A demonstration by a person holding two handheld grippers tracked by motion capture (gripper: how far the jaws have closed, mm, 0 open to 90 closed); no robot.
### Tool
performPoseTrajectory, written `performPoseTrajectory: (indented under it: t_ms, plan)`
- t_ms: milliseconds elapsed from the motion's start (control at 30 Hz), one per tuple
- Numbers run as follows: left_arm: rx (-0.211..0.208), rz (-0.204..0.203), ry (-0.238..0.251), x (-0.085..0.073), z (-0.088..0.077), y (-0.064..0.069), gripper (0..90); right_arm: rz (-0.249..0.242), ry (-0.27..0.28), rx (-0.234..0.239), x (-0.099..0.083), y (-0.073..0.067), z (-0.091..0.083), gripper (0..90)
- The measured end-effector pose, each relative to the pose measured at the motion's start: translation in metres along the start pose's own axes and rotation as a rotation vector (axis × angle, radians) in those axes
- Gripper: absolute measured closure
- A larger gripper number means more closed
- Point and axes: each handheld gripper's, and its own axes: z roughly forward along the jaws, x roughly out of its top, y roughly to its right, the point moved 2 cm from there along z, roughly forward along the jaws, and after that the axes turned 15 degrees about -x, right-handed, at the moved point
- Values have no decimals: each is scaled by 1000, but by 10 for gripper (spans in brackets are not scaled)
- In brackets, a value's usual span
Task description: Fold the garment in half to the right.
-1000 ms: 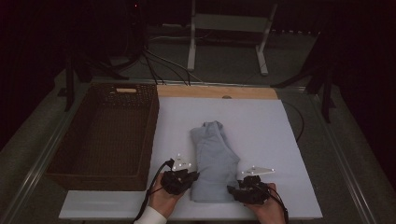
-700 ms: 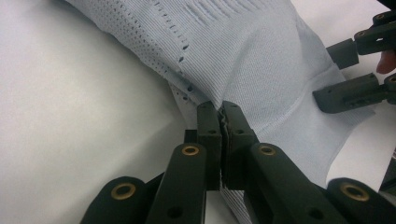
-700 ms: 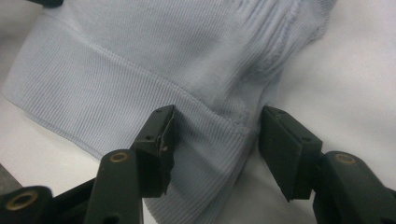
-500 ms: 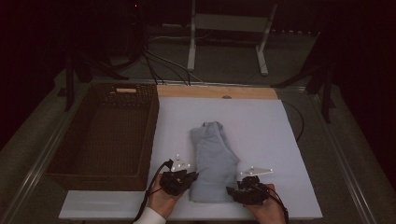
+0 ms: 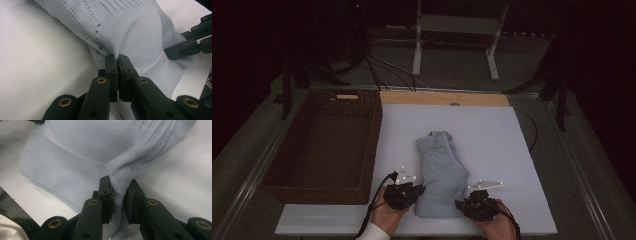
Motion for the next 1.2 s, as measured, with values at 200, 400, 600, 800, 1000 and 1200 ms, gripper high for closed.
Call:
performPoseTrajectory:
  t_ms: [200, 400, 600, 800, 1000, 1200]
  plan:
    - [-12, 2, 2, 0, 1, 3, 882, 1, -3, 5, -1, 2, -2, 782]
    - [-25, 11, 3, 0, 4, 7, 881, -6, 2, -2, -3, 6, -6, 782]
    - [-47, 8, 10, -1, 6, 11, 881, -9, 5, -10, -7, 9, -9, 783]
    - [-63, 18, 18, 0, 10, 18, 881, 2, 8, -16, -11, 15, -13, 783]
    - [-81, 27, 13, -1, 14, 25, 881, 10, 12, -24, -16, 21, -16, 782]
    - [-96, 29, 11, -2, 19, 29, 882, 12, 26, -31, -19, 26, -19, 782]
